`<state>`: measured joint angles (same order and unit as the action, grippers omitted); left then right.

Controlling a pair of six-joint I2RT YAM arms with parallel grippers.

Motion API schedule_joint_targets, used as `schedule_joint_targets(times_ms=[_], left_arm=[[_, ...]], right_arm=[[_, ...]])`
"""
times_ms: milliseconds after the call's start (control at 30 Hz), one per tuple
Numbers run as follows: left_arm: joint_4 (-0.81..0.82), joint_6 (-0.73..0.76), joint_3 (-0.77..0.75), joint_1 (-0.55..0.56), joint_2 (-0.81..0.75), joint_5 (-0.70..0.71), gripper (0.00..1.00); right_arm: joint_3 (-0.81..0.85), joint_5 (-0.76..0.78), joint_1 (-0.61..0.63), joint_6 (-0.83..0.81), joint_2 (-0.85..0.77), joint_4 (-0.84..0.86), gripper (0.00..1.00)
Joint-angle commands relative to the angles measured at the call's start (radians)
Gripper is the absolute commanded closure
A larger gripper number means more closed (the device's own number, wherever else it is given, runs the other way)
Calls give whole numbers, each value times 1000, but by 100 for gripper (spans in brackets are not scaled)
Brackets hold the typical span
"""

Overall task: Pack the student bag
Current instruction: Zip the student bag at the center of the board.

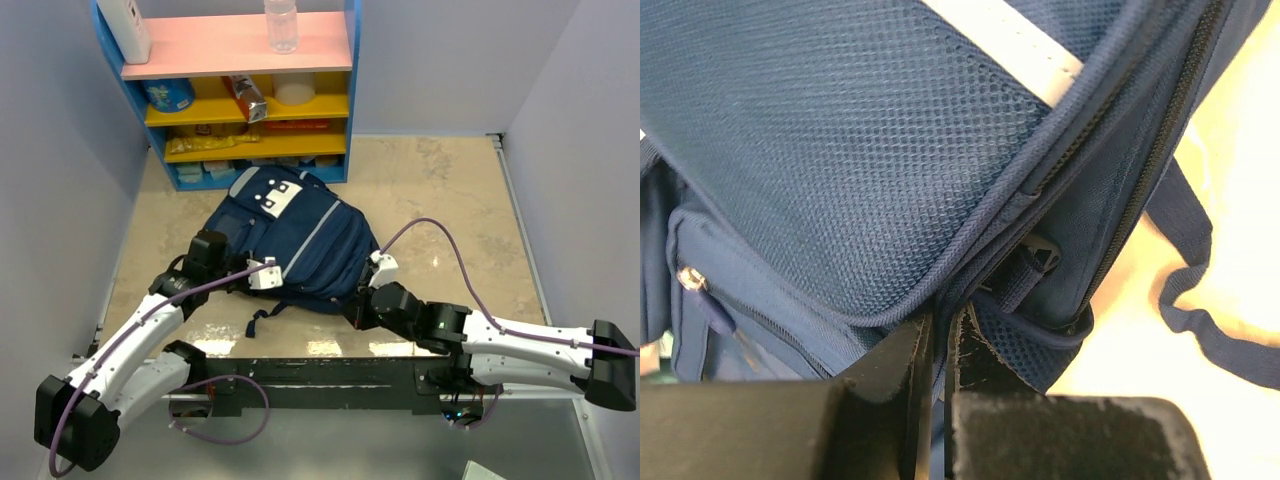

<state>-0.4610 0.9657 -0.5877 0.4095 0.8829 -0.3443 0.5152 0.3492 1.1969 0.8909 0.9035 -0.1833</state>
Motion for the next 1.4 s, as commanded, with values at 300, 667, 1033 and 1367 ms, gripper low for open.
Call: schedule_joint_targets(times_ms=[300,667,1033,1367], left_arm=[[-172,22,-46,-83,11,81,100],[-199,74,-31,-92,-16,74,100],[-225,105,-73,-135,-7,68,100],[-379,-44,-414,-135,39,-233,0]], right_arm=[[-24,85,-13,-32,-25,-18,100],[51,316,-8,146,-120,-243,100],[75,361,-10,105,-123,-233,100],[45,246,64,102,-32,-82,100]])
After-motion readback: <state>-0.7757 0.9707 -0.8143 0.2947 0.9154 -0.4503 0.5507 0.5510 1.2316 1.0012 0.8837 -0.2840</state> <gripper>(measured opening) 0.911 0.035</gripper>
